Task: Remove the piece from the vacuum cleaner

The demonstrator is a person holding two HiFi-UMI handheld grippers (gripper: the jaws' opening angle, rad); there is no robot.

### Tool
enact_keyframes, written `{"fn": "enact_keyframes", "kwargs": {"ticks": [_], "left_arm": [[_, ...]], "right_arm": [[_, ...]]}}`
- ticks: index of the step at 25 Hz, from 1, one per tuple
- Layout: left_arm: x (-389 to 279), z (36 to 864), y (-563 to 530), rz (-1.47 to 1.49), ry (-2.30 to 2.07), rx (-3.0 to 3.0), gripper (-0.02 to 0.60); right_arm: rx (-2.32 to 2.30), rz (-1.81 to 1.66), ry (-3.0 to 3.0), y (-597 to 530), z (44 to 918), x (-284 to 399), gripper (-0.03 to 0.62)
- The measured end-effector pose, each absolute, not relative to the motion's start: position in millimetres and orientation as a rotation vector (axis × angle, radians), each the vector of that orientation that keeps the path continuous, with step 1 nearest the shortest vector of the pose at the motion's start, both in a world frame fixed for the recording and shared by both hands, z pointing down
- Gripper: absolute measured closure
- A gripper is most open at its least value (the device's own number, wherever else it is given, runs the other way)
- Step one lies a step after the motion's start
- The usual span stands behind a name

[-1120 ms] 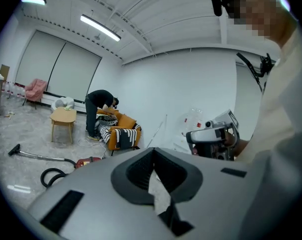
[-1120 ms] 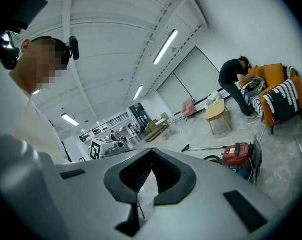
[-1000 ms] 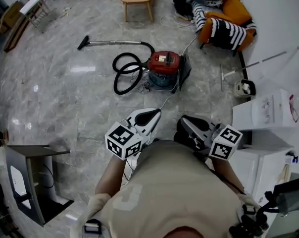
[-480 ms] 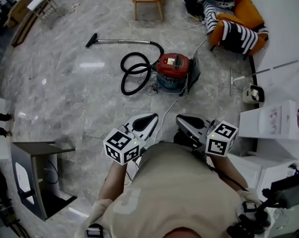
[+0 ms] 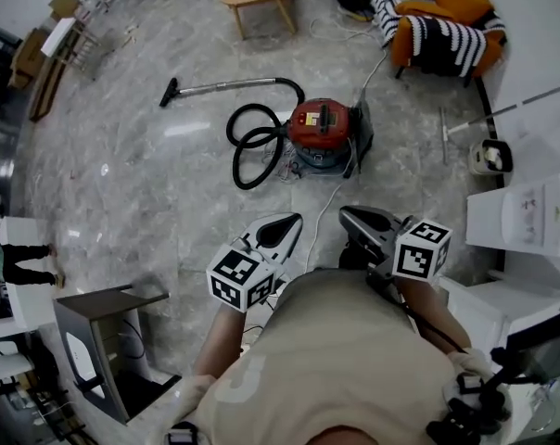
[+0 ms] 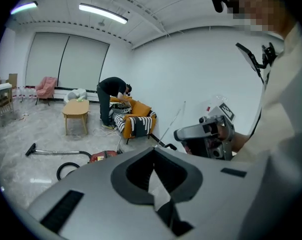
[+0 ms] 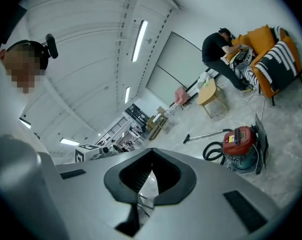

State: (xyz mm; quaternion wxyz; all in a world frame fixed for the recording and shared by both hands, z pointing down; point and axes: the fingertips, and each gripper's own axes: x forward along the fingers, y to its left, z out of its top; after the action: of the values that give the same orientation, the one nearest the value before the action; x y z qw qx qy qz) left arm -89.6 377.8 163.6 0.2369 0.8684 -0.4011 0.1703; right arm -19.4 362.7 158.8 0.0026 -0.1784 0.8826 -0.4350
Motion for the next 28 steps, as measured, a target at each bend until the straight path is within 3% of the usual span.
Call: {"fn": "enact_keyframes", "kwargs": {"ticks": [12,28], "left_arm": [[13.0,142.3,273.5,0.617,-1.147,2.502,0.588],[5.8,147.4,199.1,0.618,-1.019,2.602,0.588]], "right_arm": [[-0.522,-1.294,2.795,259.4,166.5,63.9,0.592],[-0.770,-1.287,2.703,205.3,170.1,87.3,0.592]]}}
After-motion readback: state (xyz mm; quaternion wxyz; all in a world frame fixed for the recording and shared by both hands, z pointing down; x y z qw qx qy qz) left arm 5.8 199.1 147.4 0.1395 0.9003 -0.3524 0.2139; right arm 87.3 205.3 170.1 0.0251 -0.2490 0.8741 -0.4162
